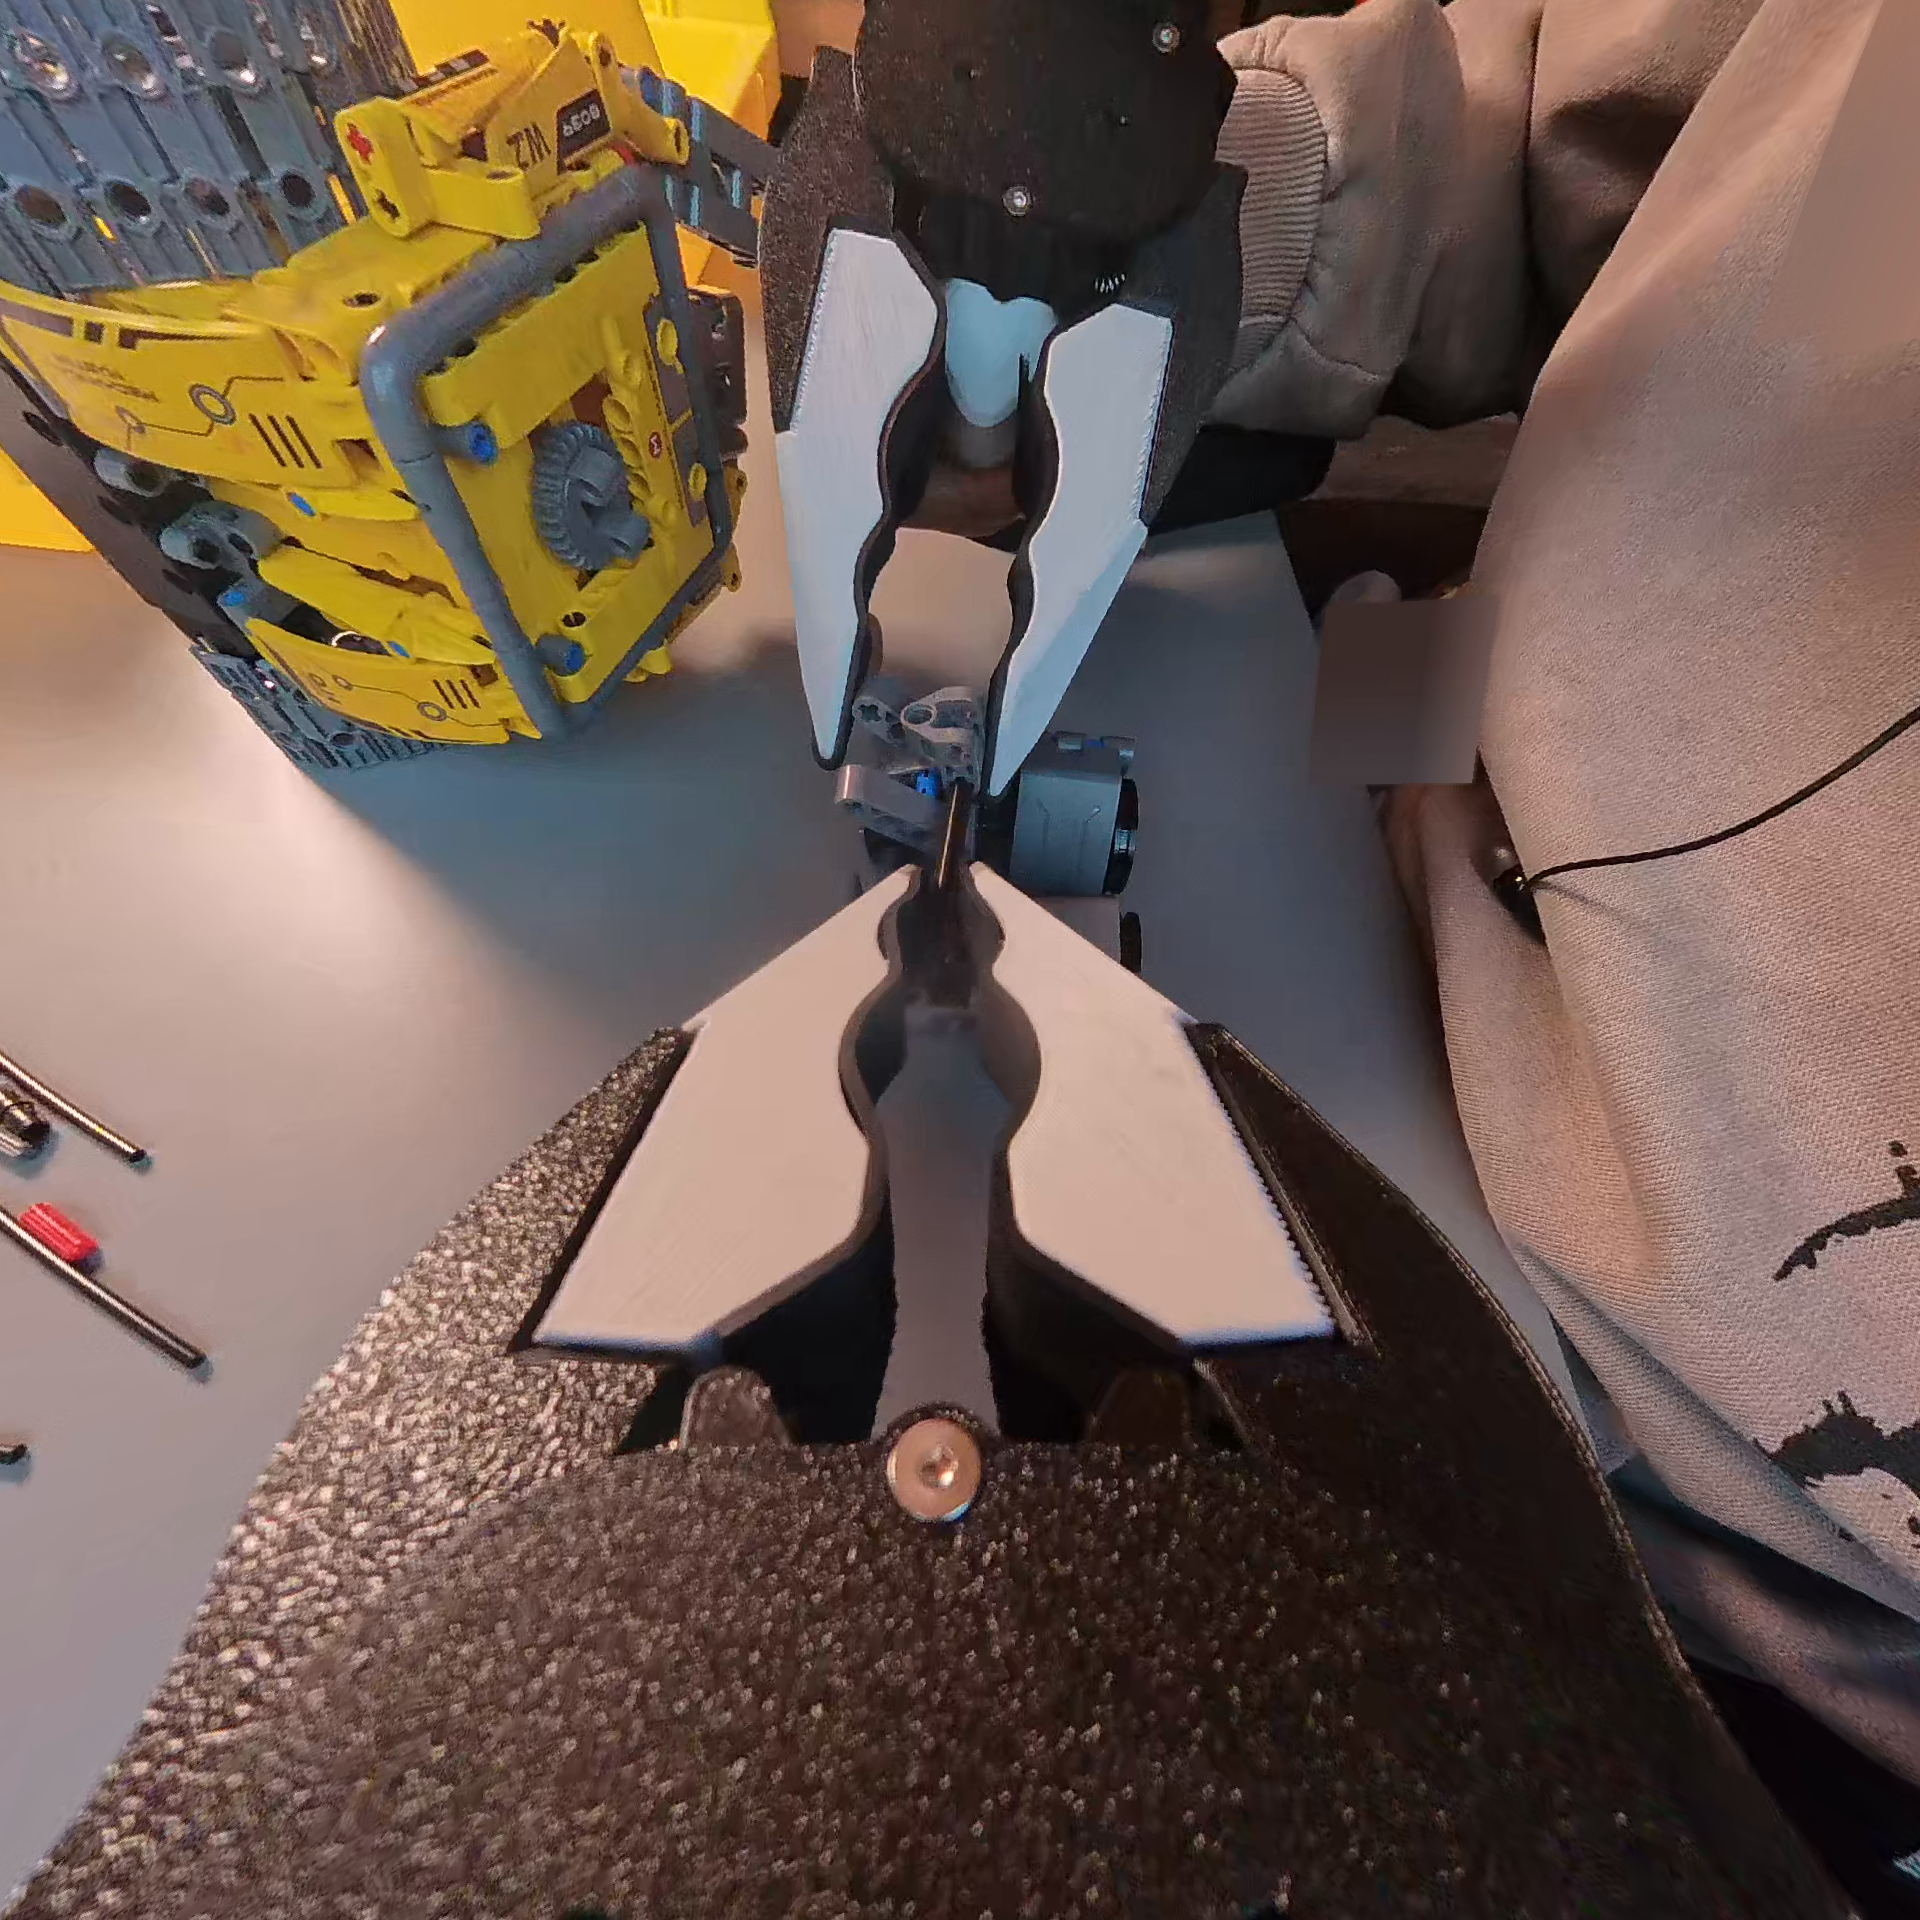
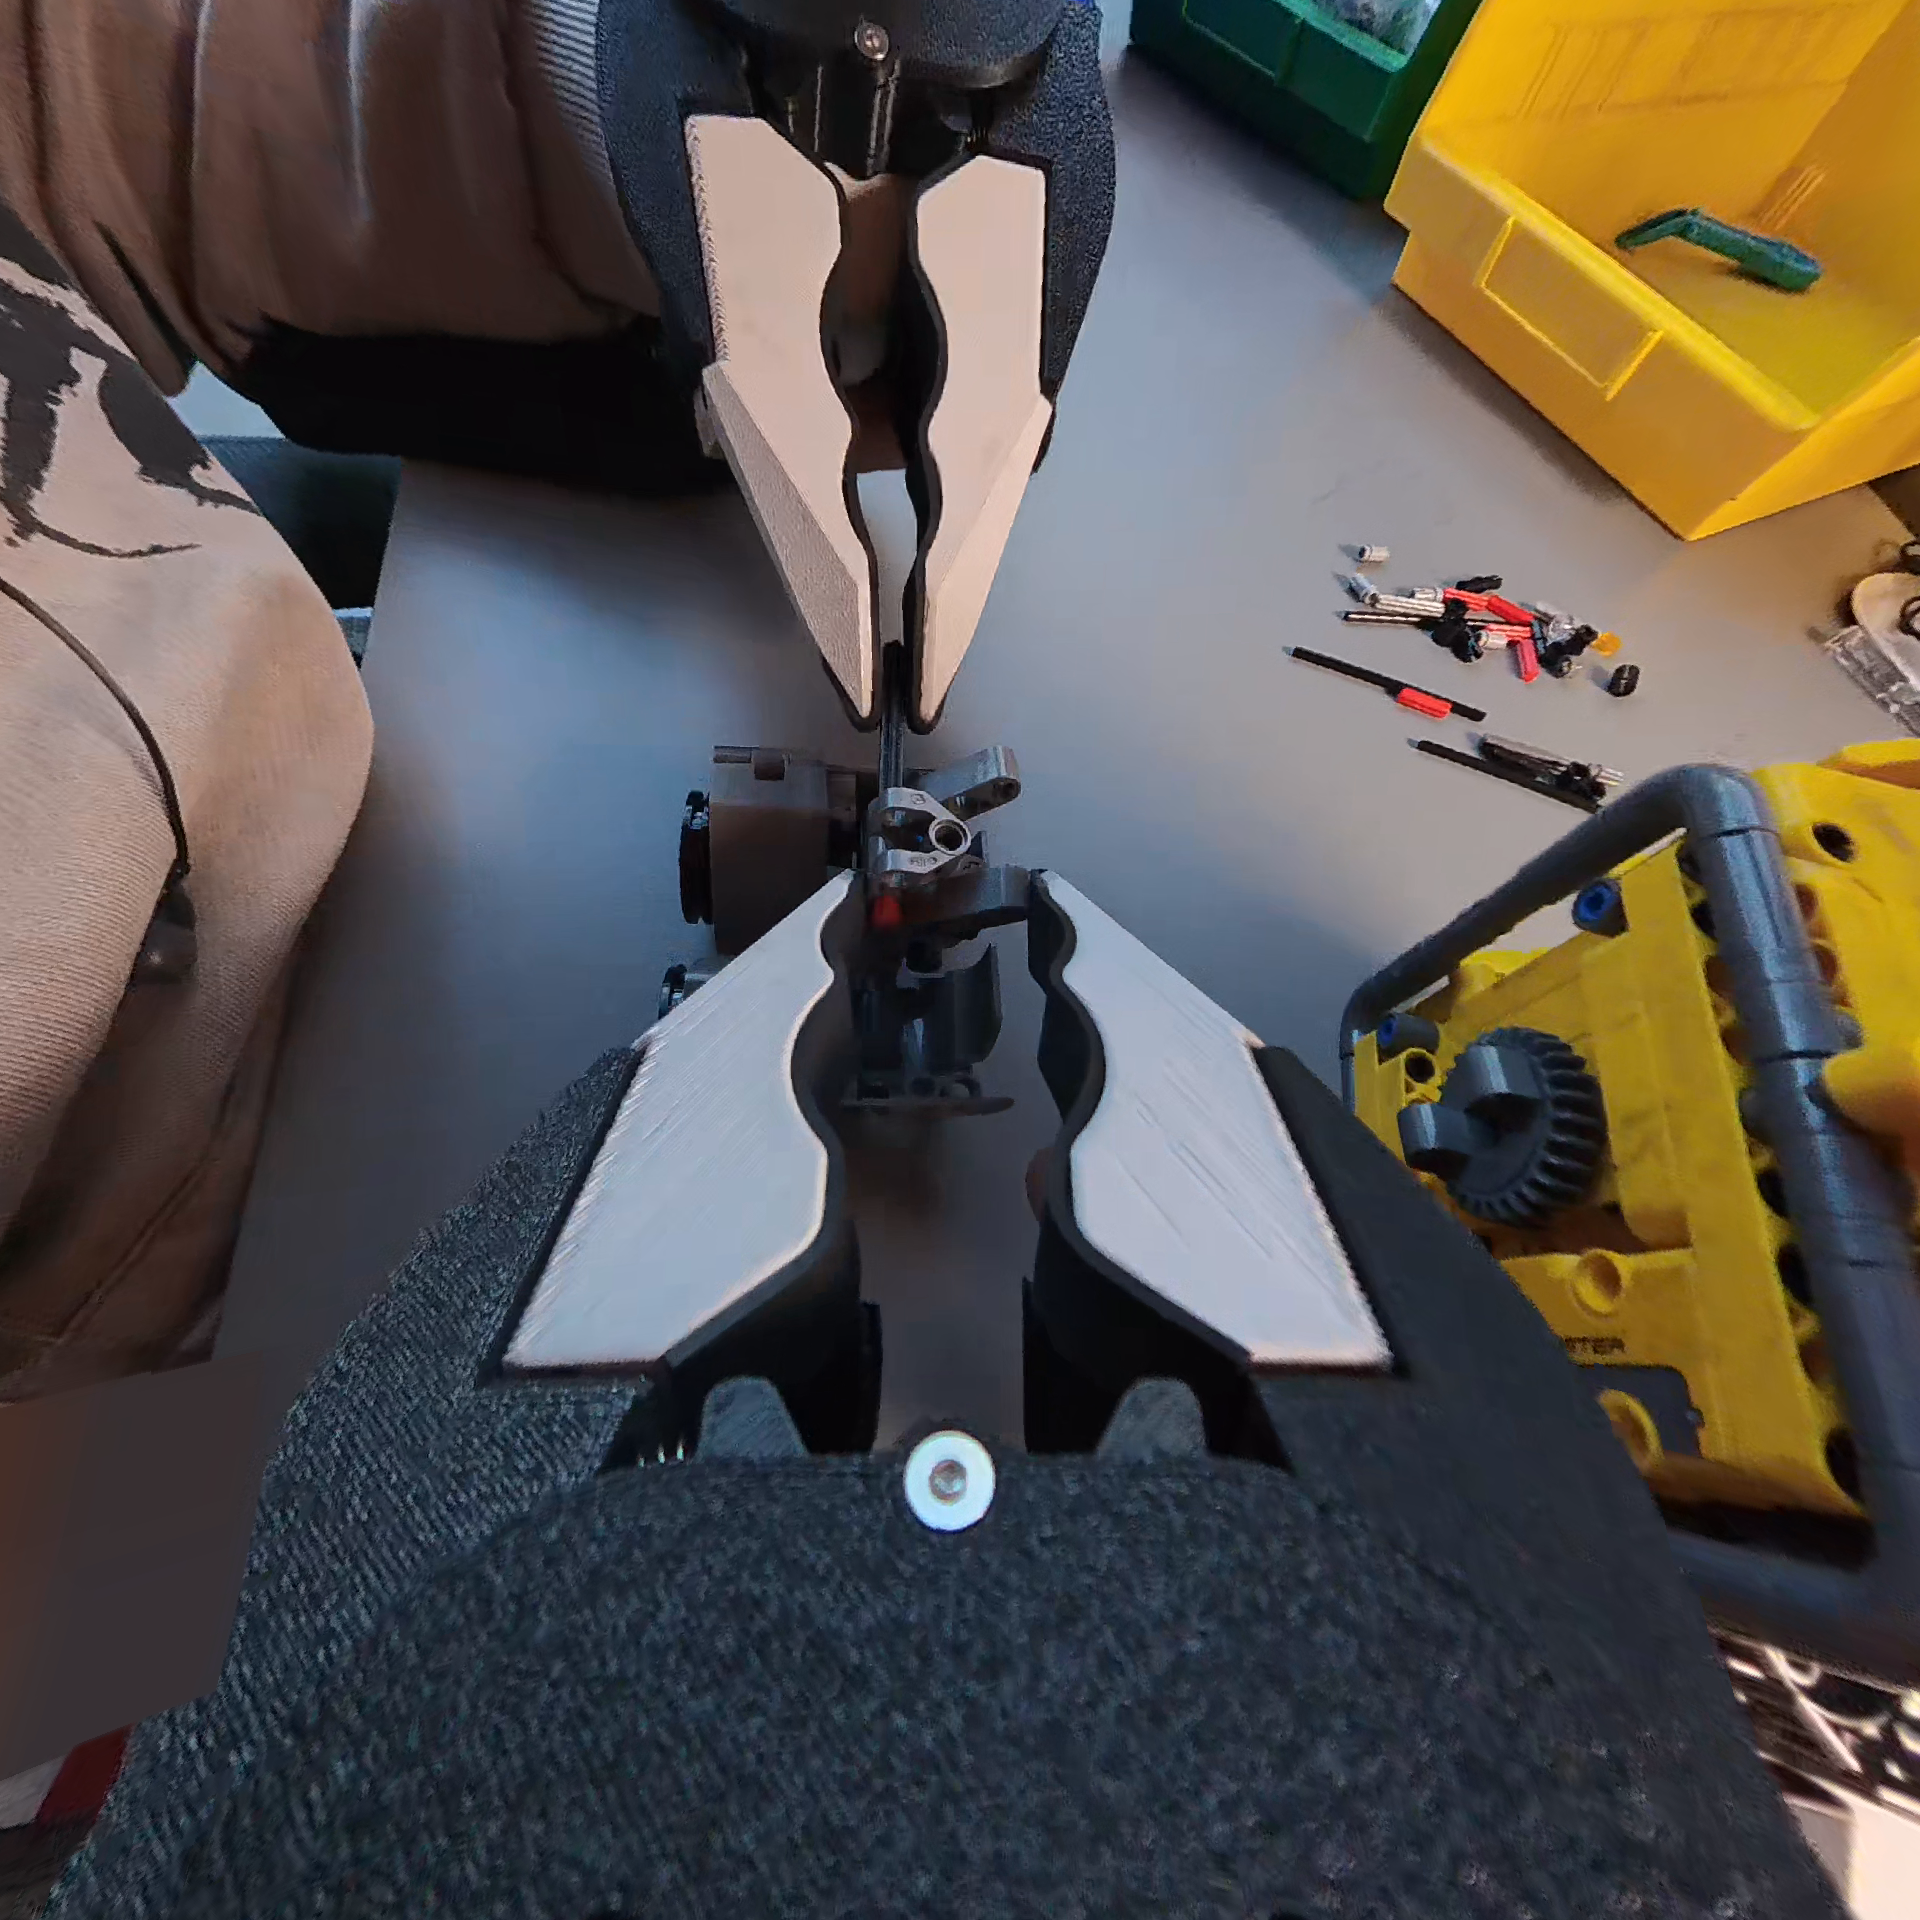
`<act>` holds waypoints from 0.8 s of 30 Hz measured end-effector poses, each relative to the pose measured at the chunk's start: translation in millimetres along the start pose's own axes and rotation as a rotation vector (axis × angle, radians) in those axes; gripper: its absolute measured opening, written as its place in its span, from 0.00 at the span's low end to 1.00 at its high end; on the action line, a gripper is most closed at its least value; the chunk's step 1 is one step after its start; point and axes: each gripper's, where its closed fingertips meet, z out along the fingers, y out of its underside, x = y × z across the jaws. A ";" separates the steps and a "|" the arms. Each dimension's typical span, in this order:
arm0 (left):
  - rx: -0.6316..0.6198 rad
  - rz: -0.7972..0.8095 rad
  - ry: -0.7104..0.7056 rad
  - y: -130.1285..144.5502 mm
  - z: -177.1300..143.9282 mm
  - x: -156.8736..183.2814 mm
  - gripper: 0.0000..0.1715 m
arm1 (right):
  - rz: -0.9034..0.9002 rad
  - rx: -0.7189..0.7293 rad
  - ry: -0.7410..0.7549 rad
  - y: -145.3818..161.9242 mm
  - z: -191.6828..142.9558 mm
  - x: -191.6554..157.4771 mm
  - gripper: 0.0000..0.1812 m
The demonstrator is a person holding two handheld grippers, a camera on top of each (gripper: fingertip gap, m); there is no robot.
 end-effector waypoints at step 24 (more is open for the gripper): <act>-0.044 -0.057 -0.024 2.7 8.6 10.5 0.01 | -0.052 -0.042 -0.103 0.2 0.4 -7.4 0.16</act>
